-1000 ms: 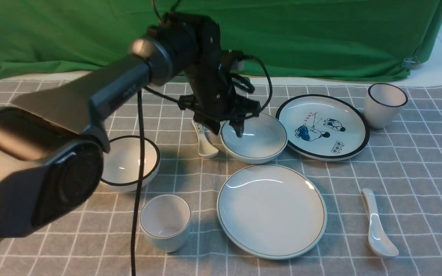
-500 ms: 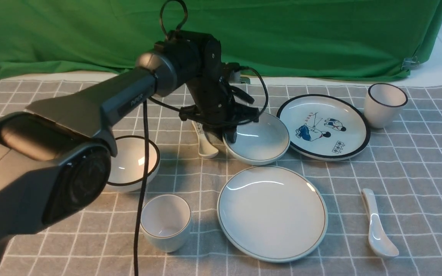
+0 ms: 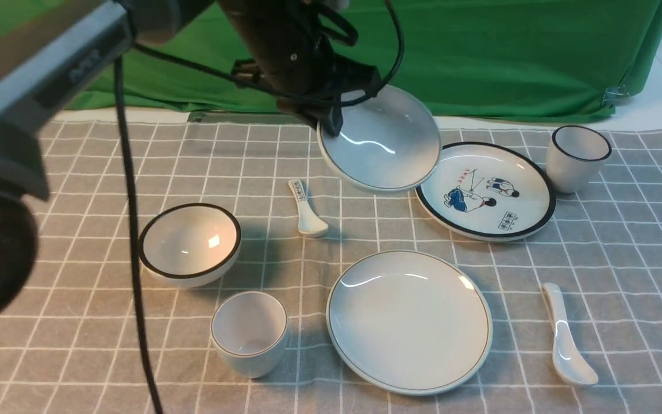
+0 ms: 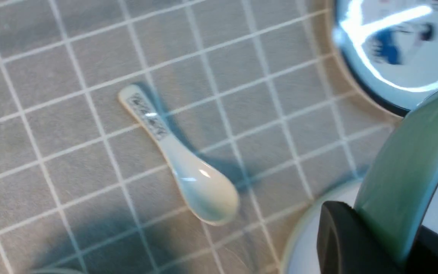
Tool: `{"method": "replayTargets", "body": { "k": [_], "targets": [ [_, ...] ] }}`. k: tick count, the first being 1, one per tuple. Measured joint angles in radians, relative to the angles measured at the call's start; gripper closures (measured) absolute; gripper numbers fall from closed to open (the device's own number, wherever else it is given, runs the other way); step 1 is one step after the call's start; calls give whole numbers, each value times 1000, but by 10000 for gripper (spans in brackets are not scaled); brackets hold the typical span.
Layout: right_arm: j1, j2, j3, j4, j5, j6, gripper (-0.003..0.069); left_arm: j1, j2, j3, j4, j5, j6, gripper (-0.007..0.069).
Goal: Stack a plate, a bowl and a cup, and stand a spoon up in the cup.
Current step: Use the left arm to put the blue rice bowl into the blue large plate in the middle
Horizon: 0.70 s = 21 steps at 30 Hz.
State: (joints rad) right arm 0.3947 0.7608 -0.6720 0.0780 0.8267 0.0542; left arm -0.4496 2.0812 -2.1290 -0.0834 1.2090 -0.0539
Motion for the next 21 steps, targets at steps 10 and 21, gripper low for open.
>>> {"method": "replayTargets", "body": {
  "k": [10, 21],
  "targets": [
    [0, 0, 0, 0, -13, 0, 636, -127, -41, 488, -61, -270, 12, 592],
    [0, 0, 0, 0, -29, -4, 636, -132, -10, 579, -124, -476, 15, 591]
  ]
}}
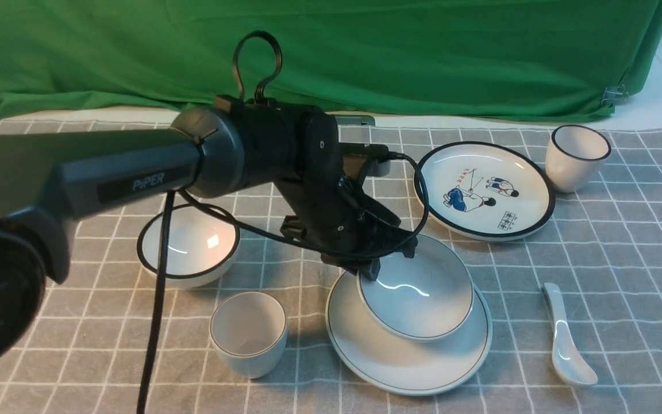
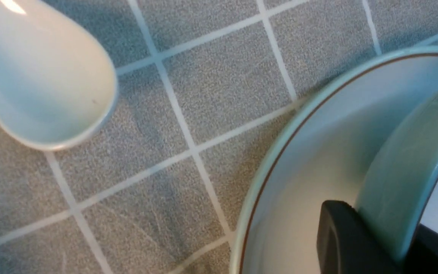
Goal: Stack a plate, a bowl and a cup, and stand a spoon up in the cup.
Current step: Use the left arm to put the blue rice bowl into the blue large plate in the middle, then use the left arm to grab a blue teacup
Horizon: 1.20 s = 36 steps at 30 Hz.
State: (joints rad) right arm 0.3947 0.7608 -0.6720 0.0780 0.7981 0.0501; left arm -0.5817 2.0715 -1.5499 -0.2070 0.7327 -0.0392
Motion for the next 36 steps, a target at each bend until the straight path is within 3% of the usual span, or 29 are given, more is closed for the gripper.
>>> {"method": "replayTargets", "body": {
  "k": [8, 11, 12, 13, 14, 17, 19, 22, 26, 28, 31, 36],
  "targets": [
    [0, 0, 0, 0, -1, -7, 636, 2, 10, 0, 0, 33, -2, 538],
    [0, 0, 0, 0, 1, -7, 636, 2, -5, 0, 17, 82, -2, 431],
    [0, 0, 0, 0, 1, -7, 636, 2, -7, 0, 17, 82, -2, 431],
    [0, 0, 0, 0, 1, -8, 636, 2, -24, 0, 5, 92, 0, 344],
    [0, 0, 0, 1, 1, -8, 636, 2, -26, 0, 5, 95, -1, 335],
    [0, 0, 0, 10, 1, -8, 636, 3, -68, -12, 20, 204, -15, 199],
    [0, 0, 0, 11, 1, -8, 636, 5, -117, -20, 85, 280, -47, 158],
    [0, 0, 0, 12, 1, -8, 636, 5, -213, -11, 224, 419, -86, 178],
    [0, 0, 0, 14, 1, -8, 636, 16, -362, 76, 311, 441, -153, 254],
    [0, 0, 0, 14, 1, -8, 636, 37, -498, 223, 310, 370, -214, 343],
    [0, 0, 0, 14, 1, -8, 636, 47, -588, 356, 312, 245, -260, 384],
    [0, 0, 0, 14, 1, -8, 636, 47, -596, 466, 323, 147, -312, 337]
  ]
}}
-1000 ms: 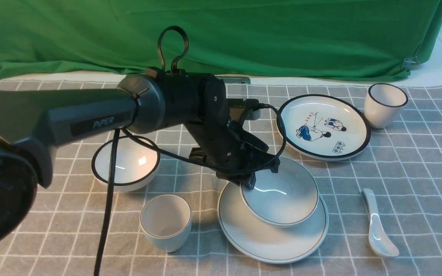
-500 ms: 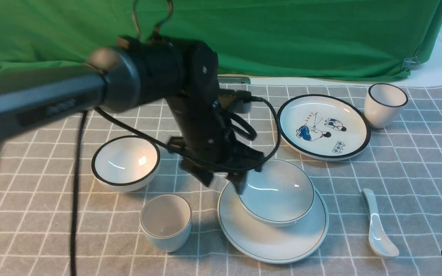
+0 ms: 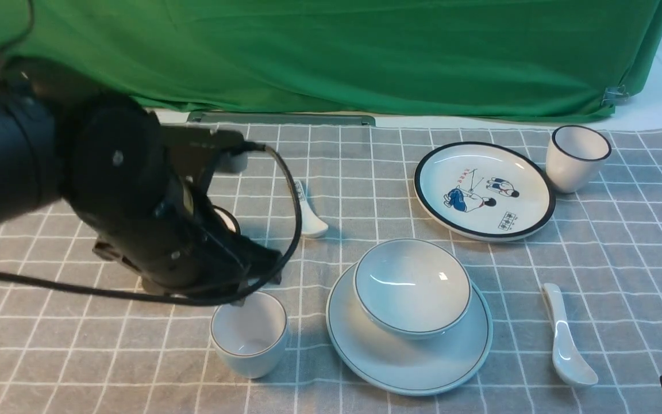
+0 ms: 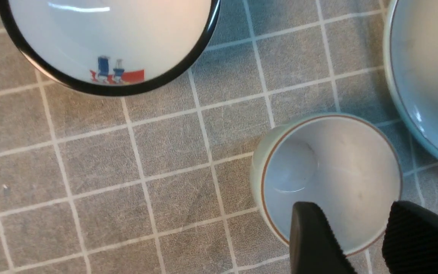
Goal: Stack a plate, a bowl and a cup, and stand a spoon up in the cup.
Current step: Use the left arm to grab a blue teacup, then use the left arm to put the blue teacup into the blue rice bowl in the middle
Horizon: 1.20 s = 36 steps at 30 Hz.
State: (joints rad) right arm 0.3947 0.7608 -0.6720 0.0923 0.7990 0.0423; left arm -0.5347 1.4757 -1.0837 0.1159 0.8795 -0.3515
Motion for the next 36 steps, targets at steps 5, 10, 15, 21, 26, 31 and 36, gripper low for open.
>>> {"method": "replayTargets", "body": {
  "k": [5, 10, 15, 21, 26, 31, 36],
  "targets": [
    [0, 0, 0, 1, 3, 0, 636, 20, 117, 14, 43, -43, -108, 174],
    [0, 0, 0, 1, 12, -2, 636, 51, 196, 14, -12, -66, -93, 92],
    [0, 0, 0, 1, 16, -3, 636, 54, 229, 14, -57, -90, -72, 298],
    [0, 0, 0, 1, 26, -6, 636, 54, 219, -58, -43, -43, -64, 587],
    [0, 0, 0, 2, 28, -6, 634, 47, 211, -244, -66, 36, -19, 591],
    [0, 0, 0, 2, 27, -6, 632, -22, 263, -427, -103, 54, 8, 592],
    [0, 0, 0, 2, 26, -7, 631, -86, 404, -560, -116, 96, 8, 592]
  ]
}}
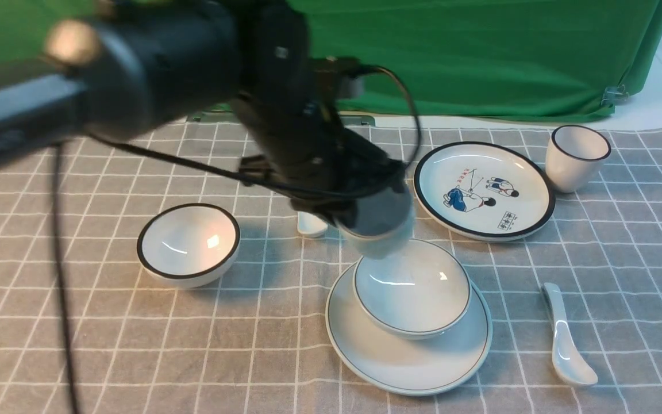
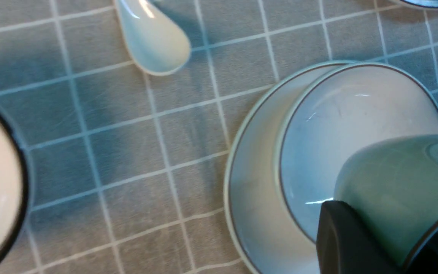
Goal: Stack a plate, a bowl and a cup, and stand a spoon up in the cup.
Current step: Use the left arm to put the blue teacup into the blue rice bowl in the middle
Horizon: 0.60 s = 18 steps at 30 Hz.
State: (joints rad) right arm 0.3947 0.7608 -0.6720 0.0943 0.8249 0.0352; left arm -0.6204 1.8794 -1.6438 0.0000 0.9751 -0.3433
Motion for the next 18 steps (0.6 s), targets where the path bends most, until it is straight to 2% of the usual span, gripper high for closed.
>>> {"method": "replayTargets", "body": {
  "k": [7, 11, 18],
  "targets": [
    [0, 0, 0, 0, -3, -3, 624, -18, 188, -158, 0, 97, 8, 592],
    [0, 0, 0, 0, -12, -3, 624, -18, 221, -166, 0, 101, 17, 592],
    [0, 0, 0, 0, -52, -4, 624, -18, 243, -168, -71, 95, 46, 591]
  ]
}}
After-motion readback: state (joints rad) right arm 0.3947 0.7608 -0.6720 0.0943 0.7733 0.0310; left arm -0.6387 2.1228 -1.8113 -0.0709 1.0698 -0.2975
